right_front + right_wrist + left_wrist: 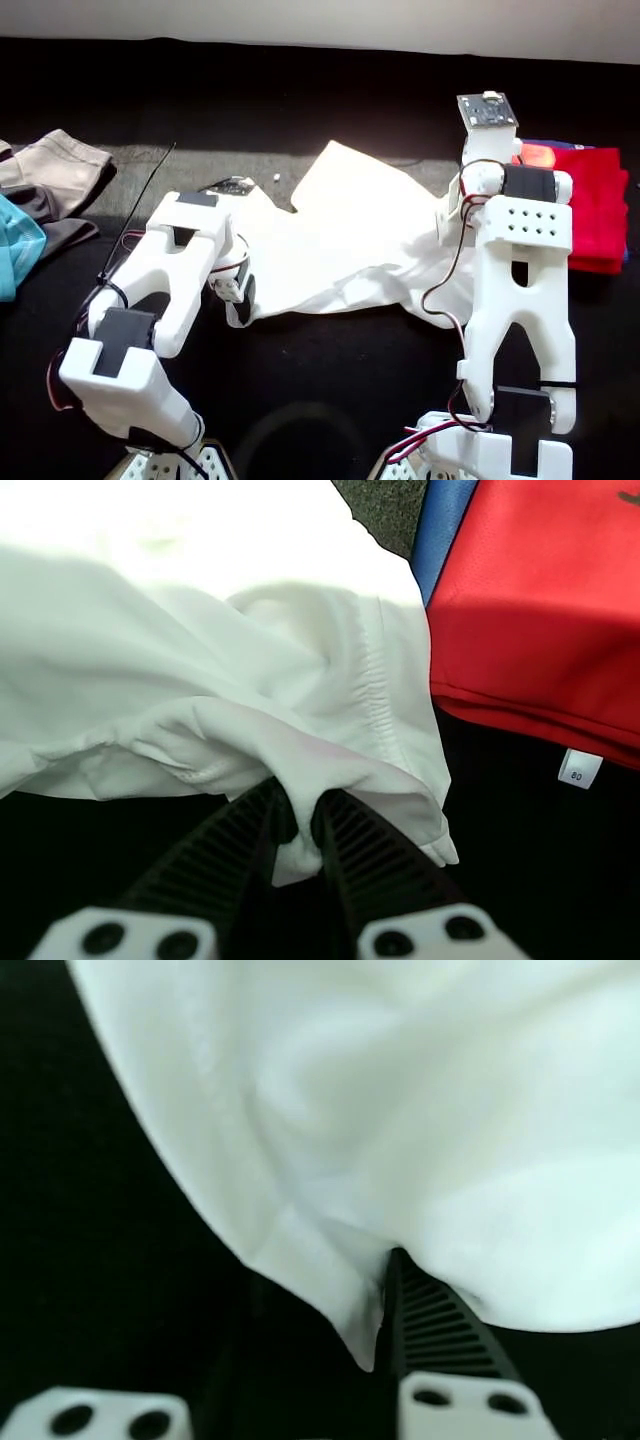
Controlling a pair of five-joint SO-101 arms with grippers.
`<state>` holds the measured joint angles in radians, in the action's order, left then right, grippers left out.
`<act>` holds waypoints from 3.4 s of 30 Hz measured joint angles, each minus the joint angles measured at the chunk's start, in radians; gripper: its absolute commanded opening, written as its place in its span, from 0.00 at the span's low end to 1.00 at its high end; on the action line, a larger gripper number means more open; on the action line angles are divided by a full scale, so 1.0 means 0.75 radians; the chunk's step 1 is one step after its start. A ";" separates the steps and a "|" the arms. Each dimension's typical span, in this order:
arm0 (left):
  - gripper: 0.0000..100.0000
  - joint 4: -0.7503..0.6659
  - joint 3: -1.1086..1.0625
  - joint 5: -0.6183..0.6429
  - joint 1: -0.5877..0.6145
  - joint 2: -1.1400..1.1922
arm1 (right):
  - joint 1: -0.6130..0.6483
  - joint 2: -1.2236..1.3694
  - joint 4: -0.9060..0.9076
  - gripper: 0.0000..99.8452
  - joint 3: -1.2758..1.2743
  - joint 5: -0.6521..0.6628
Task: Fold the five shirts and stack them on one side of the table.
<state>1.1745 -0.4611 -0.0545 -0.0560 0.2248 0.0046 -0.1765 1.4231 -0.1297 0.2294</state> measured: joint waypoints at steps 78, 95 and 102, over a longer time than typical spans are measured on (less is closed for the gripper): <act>0.01 0.769 1.015 0.006 0.280 -1.379 | -0.088 -0.863 -0.080 0.01 1.103 0.094; 0.01 0.745 0.655 0.004 0.495 -1.536 | 0.029 -0.827 -0.023 0.01 1.076 0.096; 0.01 0.532 0.599 0.006 0.456 -1.129 | 0.049 -0.606 -0.354 0.01 0.620 0.096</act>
<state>1.5735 -0.0115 -0.0499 0.2862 -0.6222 0.0414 -0.6306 1.1577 0.3353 0.3015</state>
